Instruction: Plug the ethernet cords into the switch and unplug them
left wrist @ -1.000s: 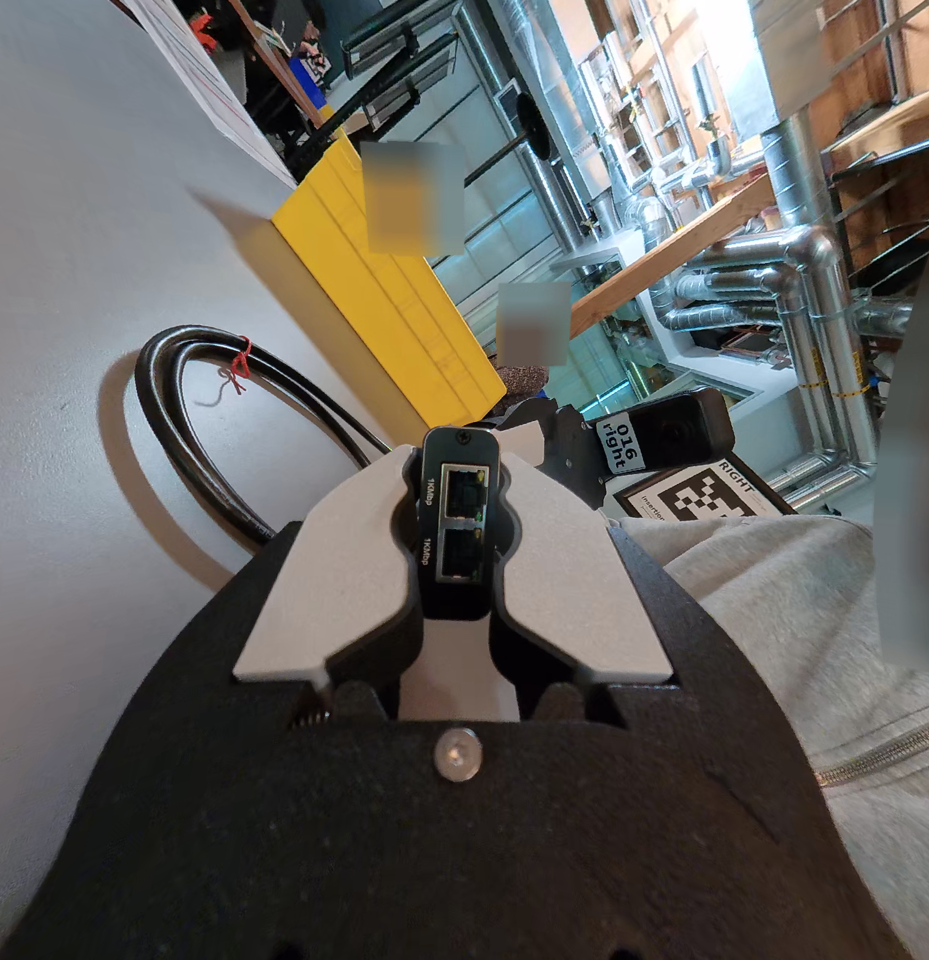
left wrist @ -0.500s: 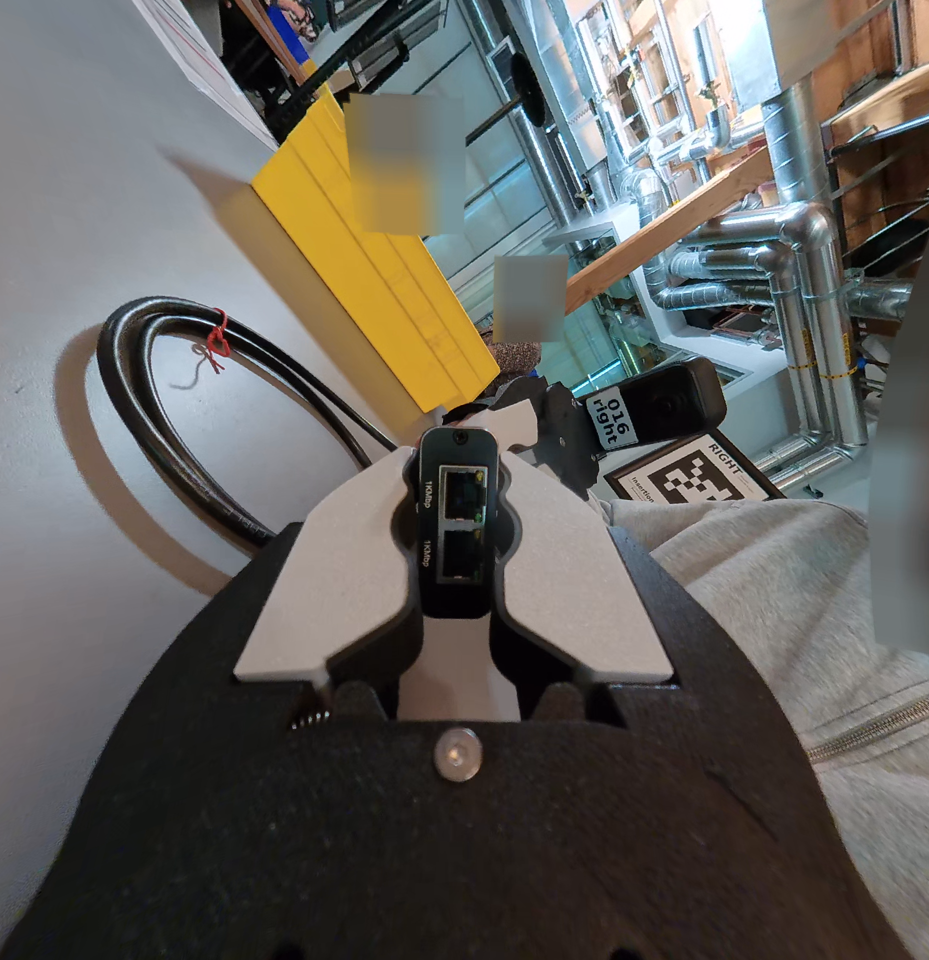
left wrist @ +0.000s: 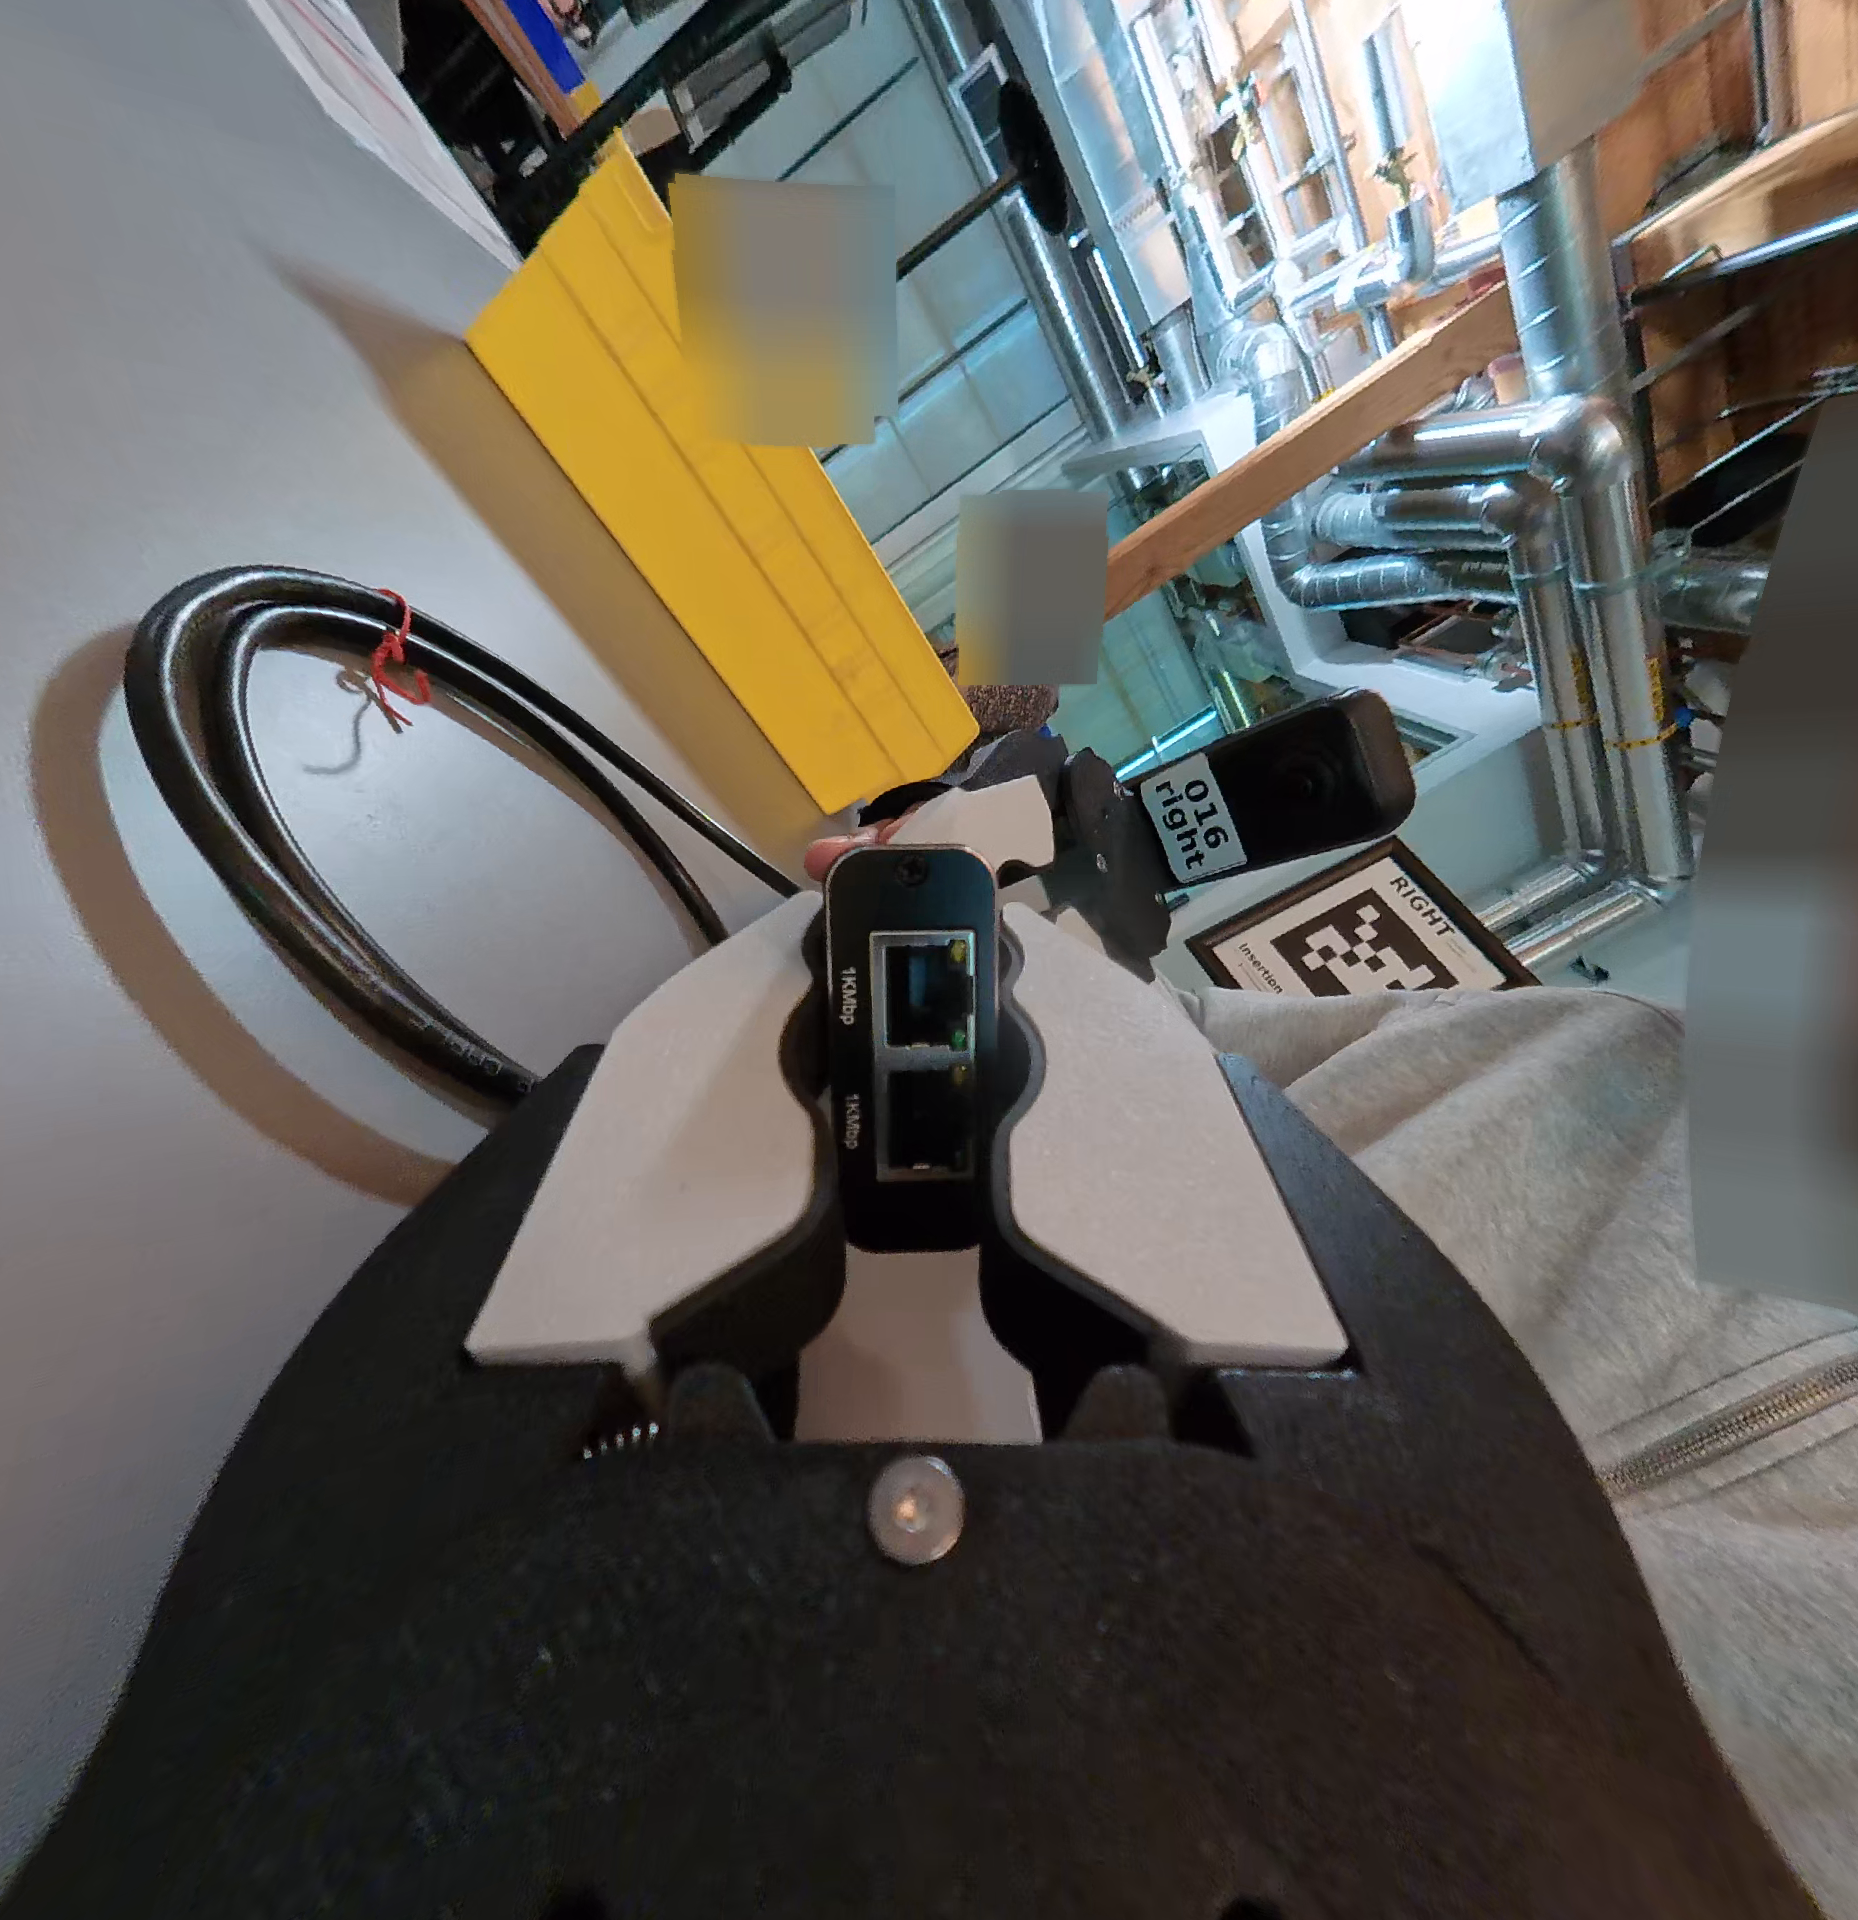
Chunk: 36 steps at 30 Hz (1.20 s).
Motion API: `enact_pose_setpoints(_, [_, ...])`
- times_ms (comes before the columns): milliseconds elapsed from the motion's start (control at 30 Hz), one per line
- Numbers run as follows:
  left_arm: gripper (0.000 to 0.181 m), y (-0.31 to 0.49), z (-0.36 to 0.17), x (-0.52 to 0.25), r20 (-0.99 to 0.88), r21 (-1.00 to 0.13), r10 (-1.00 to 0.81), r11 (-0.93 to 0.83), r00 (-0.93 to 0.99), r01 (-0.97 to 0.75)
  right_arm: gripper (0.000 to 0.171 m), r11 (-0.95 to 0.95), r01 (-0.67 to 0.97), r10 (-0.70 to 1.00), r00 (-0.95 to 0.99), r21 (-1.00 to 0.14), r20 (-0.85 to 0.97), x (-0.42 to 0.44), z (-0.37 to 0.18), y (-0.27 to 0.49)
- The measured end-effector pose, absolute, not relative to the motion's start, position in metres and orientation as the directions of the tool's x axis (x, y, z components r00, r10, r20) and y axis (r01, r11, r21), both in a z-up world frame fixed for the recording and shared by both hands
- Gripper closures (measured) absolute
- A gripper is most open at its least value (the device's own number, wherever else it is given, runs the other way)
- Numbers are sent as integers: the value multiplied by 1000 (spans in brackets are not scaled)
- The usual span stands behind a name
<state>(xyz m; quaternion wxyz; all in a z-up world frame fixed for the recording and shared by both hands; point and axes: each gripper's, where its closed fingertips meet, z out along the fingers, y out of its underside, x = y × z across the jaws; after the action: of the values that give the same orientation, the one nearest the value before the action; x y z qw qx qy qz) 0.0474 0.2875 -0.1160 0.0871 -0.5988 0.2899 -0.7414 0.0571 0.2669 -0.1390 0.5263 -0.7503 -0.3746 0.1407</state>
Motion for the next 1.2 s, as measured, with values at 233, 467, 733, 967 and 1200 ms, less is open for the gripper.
enact_pose_setpoints(233, [157,292,-115,46,843,-522,-467,-831,-269,-194,149,-184,396,705,691,-899,160,61,-140,269])
enact_pose_setpoints(467, [157,293,-114,45,846,-515,-459,-835,-272,-193,154,-192,413,712,683,-890,163,61,-143,268])
enact_pose_setpoints(733, [157,291,-116,46,846,-517,-461,-830,-267,-207,162,-185,444,732,657,-877,178,58,-147,264])
enact_pose_setpoints(967, [157,291,-117,46,848,-515,-456,-830,-270,-213,163,-190,442,734,657,-877,172,57,-147,264])
enact_pose_setpoints(1200, [157,286,-121,49,843,-531,-479,-811,-243,-244,163,-221,455,741,653,-863,155,58,-153,262])
